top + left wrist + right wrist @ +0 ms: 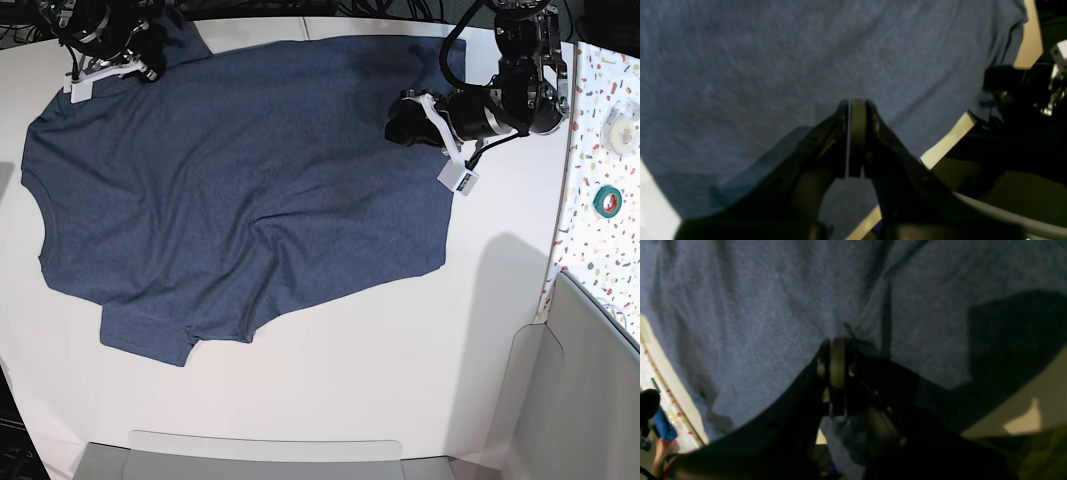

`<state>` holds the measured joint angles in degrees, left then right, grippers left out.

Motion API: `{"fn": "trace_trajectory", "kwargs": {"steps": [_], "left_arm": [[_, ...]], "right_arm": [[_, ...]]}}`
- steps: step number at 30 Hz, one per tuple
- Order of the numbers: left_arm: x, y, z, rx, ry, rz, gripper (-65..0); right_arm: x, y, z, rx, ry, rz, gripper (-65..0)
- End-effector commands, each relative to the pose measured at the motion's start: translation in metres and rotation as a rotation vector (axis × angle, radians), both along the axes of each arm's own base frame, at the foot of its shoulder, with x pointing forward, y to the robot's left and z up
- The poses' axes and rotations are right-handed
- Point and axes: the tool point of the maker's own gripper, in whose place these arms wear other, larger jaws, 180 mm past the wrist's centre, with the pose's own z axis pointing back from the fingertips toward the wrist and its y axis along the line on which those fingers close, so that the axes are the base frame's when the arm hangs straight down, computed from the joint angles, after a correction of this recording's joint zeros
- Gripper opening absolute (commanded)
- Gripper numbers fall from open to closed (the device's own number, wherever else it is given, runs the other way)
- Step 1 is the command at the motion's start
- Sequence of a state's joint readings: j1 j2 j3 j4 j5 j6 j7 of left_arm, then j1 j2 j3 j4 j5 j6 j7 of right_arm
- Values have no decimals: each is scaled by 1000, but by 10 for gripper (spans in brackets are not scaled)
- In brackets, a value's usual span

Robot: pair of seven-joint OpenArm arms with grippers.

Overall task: Layout the t-shirt on the table in an organized manner, then fold the t-shirt properly
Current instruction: 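Drag the t-shirt further with the right gripper while the left holds the shoulder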

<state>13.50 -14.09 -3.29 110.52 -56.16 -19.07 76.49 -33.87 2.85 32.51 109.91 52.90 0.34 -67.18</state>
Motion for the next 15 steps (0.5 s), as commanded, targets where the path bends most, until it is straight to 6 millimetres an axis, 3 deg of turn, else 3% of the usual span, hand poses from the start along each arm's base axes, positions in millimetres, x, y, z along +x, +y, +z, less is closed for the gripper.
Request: {"fn": "trace_trajectory", "kwargs": {"steps": [1, 5, 12, 15], "left_arm": [[4, 1, 9, -12, -32, 0, -646], [4, 1, 8, -12, -30, 0, -646], [0, 0, 6, -12, -17, -1, -646], [0, 1, 6, -12, -18, 0, -646]], "right_arm": [[-19, -5, 0, -25, 62, 8, -650], [-11, 0, 30, -15, -13, 66, -650], [-6, -6, 42, 25, -58, 37, -650], [-1, -25, 48, -16, -90, -12, -650]]}}
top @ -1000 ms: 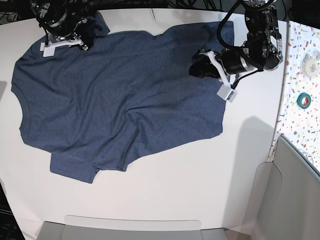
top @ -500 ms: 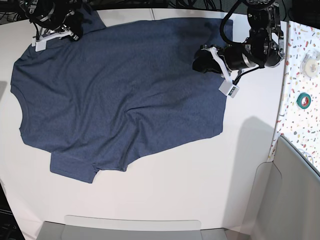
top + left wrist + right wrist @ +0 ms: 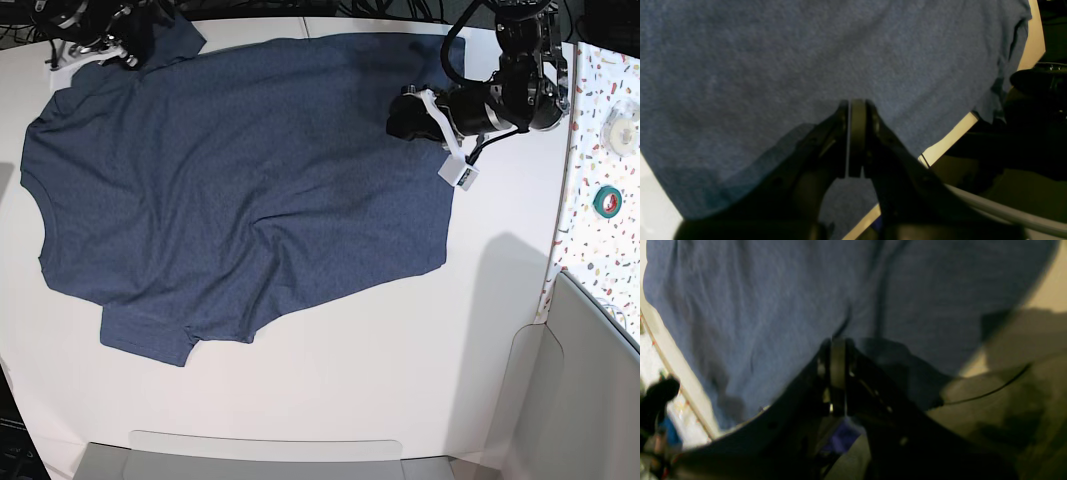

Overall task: Layout the t-shirt on the table in an organized manner, then fold the t-shirt properly
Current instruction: 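Drag the t-shirt further with the right gripper while the left holds the shoulder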

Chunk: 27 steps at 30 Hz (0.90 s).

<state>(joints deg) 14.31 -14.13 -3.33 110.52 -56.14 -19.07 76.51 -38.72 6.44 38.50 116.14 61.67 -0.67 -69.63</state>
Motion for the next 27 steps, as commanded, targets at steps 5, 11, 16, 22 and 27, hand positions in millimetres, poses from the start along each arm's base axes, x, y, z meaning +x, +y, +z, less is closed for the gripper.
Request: {"fn": "trace_trajectory", "kwargs": {"steps": [5, 11, 16, 22, 27], "left_arm": [[5, 0, 9, -14, -33, 1, -646], [5, 0, 9, -14, -33, 1, -646], [5, 1, 9, -14, -34, 2, -646], [5, 1, 9, -14, -34, 2, -646], [7, 1, 10, -12, -38, 2, -646]], "right_arm": [[19, -34, 24, -81, -137, -81, -650], [26, -35, 7, -179, -80, -76, -650], [32, -25, -20, -224, -1, -58, -650], [28, -13, -46, -171, 63, -35, -650], [7, -23, -50, -197, 119, -26, -650]]}}
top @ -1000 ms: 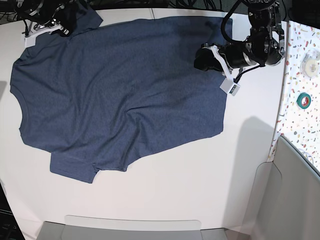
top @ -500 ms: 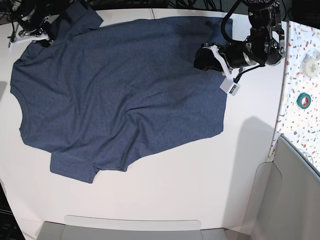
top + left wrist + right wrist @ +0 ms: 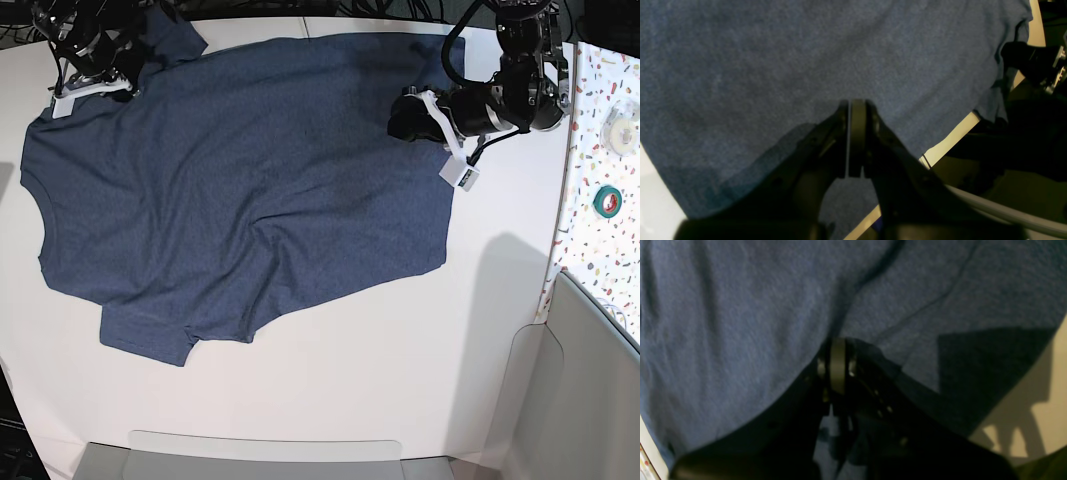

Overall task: Layout the t-shirt on the table in an organized manner, then fold the t-shirt properly
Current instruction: 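Drag the t-shirt further with the right gripper while the left holds the shoulder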

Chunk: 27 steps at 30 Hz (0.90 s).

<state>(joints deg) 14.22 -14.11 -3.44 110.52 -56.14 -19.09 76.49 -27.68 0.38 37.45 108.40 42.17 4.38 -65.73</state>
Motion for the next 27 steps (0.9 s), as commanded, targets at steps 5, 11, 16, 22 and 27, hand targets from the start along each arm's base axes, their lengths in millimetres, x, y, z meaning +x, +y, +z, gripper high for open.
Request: {"fn": "trace_trajectory", "kwargs": {"steps": [5, 11, 16, 22, 27], "left_arm": [[7, 0, 9, -13, -36, 2, -646], [7, 2, 6, -12, -24, 6, -646], [9, 10, -12, -29, 20, 59, -646], [15, 25, -20, -21, 15, 104, -646], [16, 31, -20, -8, 11, 106, -646]], "right_arm": [[-45, -13, -9, -32, 151, 24, -650], [-69, -27, -3, -28, 181, 19, -650], [-78, -52, 11, -64, 186, 16, -650], [-82, -77, 25, -116, 191, 16, -650], [-71, -71, 23, -102, 170, 32, -650]]}}
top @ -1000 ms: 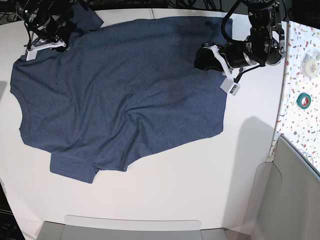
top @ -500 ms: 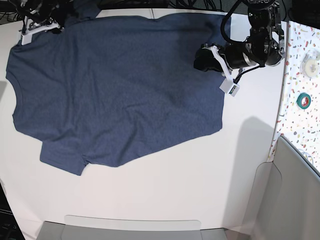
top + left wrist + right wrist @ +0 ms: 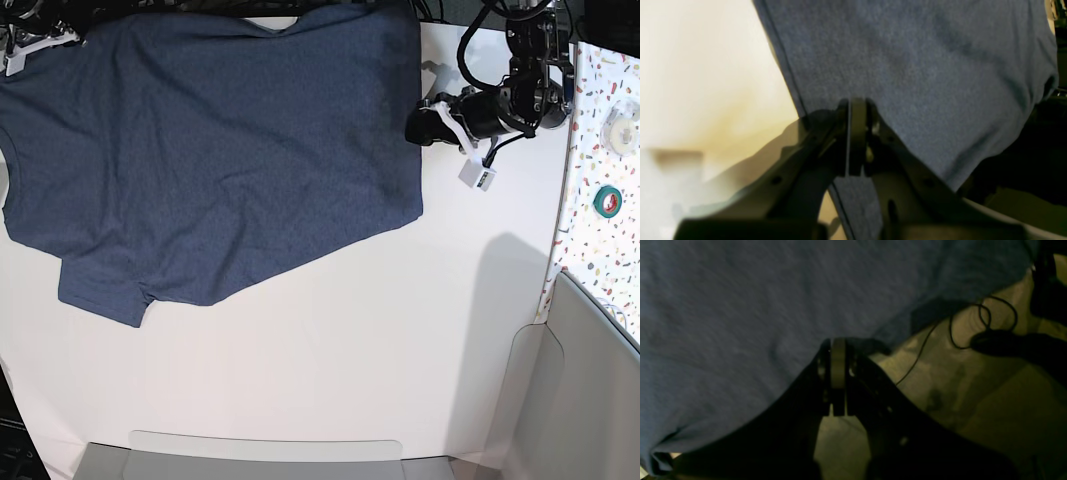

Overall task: Layout the t-shirt on the table in an organized manner, then fold the t-shirt properly
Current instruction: 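Drag the t-shirt further with the right gripper while the left holds the shoulder, then move the right gripper onto the t-shirt middle and press it down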

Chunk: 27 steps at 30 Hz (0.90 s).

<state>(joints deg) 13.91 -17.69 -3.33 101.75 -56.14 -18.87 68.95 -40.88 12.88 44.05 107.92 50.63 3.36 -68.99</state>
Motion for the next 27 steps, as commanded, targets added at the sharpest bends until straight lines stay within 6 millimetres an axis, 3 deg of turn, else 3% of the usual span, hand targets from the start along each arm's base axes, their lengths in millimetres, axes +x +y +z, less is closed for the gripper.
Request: {"fn": "trace_trajectory", "kwargs": {"steps": [1, 7, 10, 13, 17, 20, 23, 27], "left_arm": [[6, 1, 9, -11, -34, 1, -646], [8, -5, 24, -12, -82, -18, -646], [9, -24, 42, -40, -139, -48, -646], [2, -42, 42, -73, -107, -78, -646], [-3, -74, 34, -131, -32, -149, -646], [-9, -87, 16, -151, 48, -186, -646], [-17, -87, -8, -159, 140, -182, -646], [-19, -74, -26, -145, 191, -150, -646]], "right_arm": [[7, 4, 3, 0, -16, 26, -650], [14, 13, -1, 22, -24, 46, -650], [16, 15, -1, 25, -26, 53, -650], [16, 16, -2, 26, -26, 54, -650], [16, 16, -2, 26, -26, 54, -650], [16, 16, -1, 27, -28, 55, -650], [22, 16, 1, 27, -45, 56, -650], [38, 20, 10, 32, -99, 67, -650]]}}
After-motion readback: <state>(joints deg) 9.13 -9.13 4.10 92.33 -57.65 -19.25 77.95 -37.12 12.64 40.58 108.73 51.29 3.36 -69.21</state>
